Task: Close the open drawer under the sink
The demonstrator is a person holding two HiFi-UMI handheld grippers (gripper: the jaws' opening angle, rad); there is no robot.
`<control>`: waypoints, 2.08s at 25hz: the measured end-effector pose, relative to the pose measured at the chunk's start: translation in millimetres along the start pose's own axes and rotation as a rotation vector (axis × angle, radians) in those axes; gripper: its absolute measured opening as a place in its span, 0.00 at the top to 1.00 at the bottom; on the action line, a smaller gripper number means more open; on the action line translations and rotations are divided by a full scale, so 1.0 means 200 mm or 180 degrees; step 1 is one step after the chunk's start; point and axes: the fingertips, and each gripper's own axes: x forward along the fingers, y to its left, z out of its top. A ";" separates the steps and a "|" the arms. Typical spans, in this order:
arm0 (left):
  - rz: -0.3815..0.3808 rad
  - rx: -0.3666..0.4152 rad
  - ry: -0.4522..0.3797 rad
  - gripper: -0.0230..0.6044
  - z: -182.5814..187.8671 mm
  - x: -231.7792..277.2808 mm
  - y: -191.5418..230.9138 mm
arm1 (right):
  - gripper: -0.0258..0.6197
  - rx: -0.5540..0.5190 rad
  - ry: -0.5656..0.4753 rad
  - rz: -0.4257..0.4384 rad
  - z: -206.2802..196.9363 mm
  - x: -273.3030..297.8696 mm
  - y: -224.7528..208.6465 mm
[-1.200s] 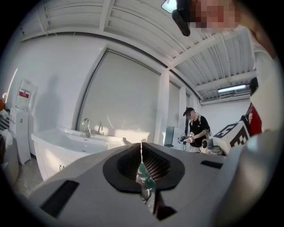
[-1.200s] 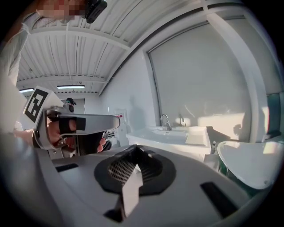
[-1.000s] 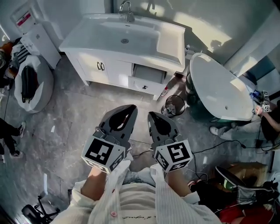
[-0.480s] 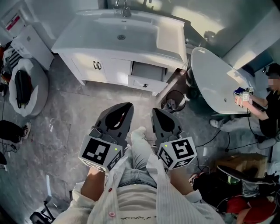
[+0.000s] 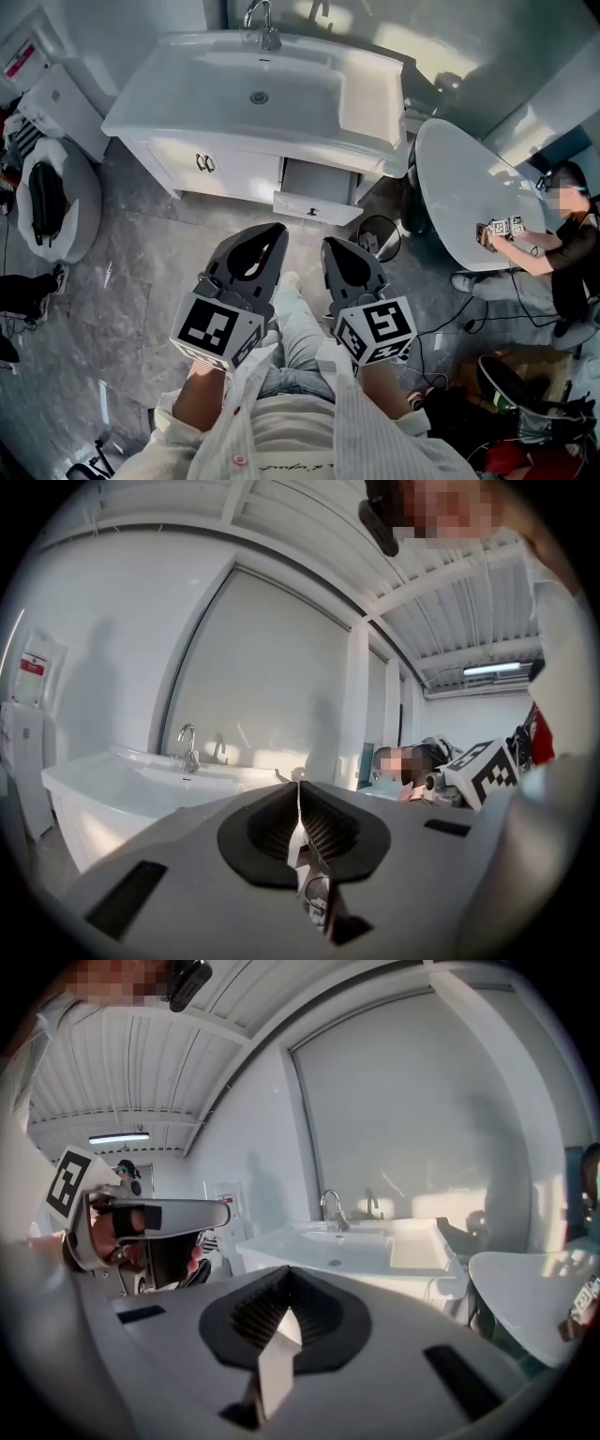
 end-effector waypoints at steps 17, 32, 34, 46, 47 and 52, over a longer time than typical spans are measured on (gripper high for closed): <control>-0.0153 -0.0006 0.0023 0.93 0.21 0.73 0.31 | 0.95 0.0007 0.0038 -0.0067 0.28 0.56 -0.52; -0.0602 0.0087 0.0134 0.93 0.29 0.99 0.44 | 0.95 0.0129 0.0020 -0.0421 0.38 0.76 -0.66; -0.0675 0.0080 0.0155 0.93 0.30 1.00 0.45 | 0.95 0.0161 0.0003 -0.0492 0.39 0.77 -0.67; -0.0930 0.0034 0.0271 0.93 0.16 0.97 0.51 | 0.95 0.0202 0.0032 -0.0814 0.30 0.80 -0.62; -0.0933 0.0030 0.0285 0.93 0.14 0.97 0.51 | 0.95 0.0209 0.0045 -0.0830 0.28 0.80 -0.62; -0.0904 -0.0014 0.0376 0.93 -0.02 0.94 0.52 | 0.94 0.0289 0.0099 -0.0937 0.12 0.77 -0.64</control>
